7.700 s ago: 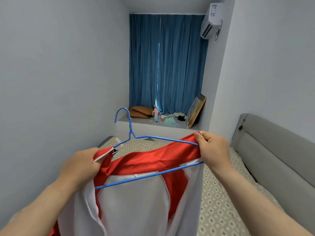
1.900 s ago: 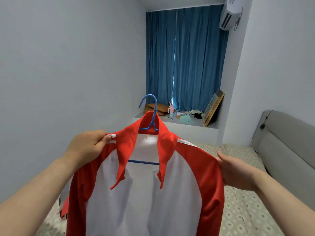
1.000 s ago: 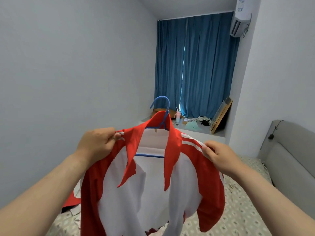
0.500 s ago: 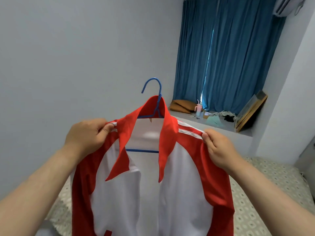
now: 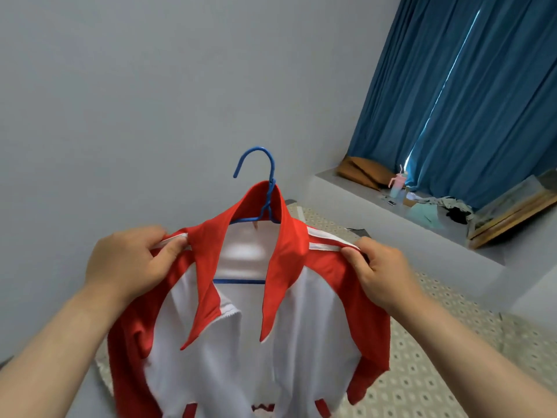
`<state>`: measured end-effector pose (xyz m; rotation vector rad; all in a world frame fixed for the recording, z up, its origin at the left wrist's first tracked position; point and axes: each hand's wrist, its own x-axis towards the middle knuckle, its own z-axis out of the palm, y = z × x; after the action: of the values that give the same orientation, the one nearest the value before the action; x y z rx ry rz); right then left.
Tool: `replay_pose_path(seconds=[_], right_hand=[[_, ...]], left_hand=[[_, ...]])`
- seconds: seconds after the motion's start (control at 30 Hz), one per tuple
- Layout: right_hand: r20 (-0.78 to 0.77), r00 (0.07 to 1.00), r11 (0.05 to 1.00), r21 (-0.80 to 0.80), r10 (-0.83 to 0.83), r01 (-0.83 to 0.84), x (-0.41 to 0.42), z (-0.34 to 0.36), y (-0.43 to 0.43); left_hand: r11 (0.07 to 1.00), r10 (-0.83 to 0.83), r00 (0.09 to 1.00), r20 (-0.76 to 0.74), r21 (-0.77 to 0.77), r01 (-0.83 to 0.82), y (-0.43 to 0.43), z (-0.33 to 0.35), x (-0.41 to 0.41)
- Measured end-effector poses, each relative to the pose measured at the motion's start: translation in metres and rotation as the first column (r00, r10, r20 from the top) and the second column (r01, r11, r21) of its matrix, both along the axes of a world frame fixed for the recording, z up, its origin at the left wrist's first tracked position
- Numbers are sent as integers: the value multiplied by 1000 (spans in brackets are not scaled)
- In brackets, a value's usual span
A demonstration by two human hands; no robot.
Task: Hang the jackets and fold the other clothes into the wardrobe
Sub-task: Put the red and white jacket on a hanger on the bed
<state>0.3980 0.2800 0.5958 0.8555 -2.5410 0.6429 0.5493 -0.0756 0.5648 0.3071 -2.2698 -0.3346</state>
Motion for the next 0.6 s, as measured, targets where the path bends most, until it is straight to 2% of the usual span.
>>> replay_pose_path(seconds=[0.17, 0.27, 0.37, 0.6], right_hand=[[-12, 996, 994, 57, 91, -90, -32, -19, -56], [-65, 989, 990, 46, 134, -131, -49, -32, -86], [-52, 984, 985, 25, 172, -171, -71, -49, -110], [5, 953, 953, 8, 302, -302, -137, -149, -161]], left_hand=[[992, 96, 995, 18, 85, -98, -31, -36, 10], [982, 154, 988, 22, 109, -155, -44, -54, 14], [969, 203, 979, 33, 138, -205, -52, -74, 15], [914, 375, 924, 78, 132, -383, -57, -158, -4]])
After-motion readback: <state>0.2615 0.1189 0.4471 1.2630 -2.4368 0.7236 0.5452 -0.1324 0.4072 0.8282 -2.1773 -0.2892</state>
